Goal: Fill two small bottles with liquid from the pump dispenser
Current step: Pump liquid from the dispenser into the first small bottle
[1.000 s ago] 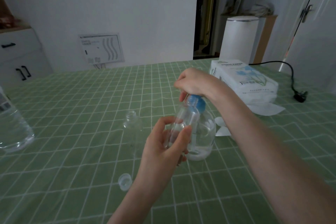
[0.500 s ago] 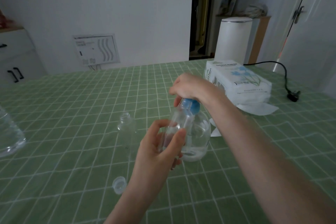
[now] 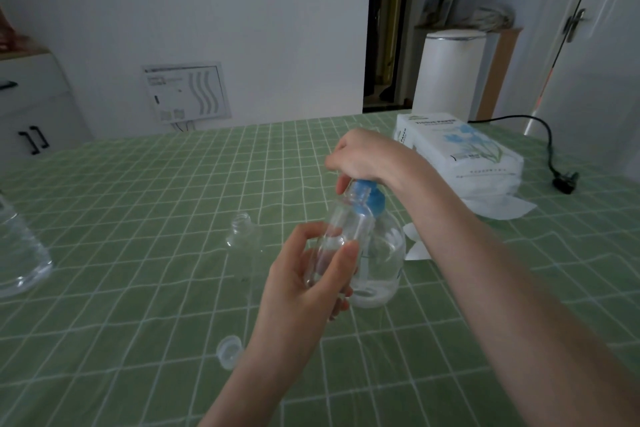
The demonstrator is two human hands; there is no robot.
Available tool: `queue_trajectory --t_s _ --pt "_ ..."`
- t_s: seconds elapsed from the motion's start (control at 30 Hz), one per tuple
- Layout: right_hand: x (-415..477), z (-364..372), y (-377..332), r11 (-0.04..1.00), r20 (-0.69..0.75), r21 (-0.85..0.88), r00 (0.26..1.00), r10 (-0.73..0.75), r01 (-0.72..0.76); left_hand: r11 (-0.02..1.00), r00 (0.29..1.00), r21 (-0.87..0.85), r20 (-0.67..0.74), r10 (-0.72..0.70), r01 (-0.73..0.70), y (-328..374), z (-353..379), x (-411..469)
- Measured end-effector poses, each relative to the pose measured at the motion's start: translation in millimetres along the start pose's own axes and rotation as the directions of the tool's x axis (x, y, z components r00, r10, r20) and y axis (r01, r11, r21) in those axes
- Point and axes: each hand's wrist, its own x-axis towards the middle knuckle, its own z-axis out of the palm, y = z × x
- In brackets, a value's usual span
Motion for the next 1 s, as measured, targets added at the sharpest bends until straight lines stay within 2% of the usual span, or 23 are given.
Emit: queue_trajectory --t_s 0.47,1.0 --pt "1 -3 -1 0.995 0.018 -0.095 1.0 0.025 -0.023 1.0 1.0 0.011 0.011 0.007 -0.008 -3 -1 0" --pt "2 6 6 1.0 0.029 -0.023 0.999 0.015 -0.014 1.0 1.0 0.008 0.002 0.0 0.0 -6 -2 0"
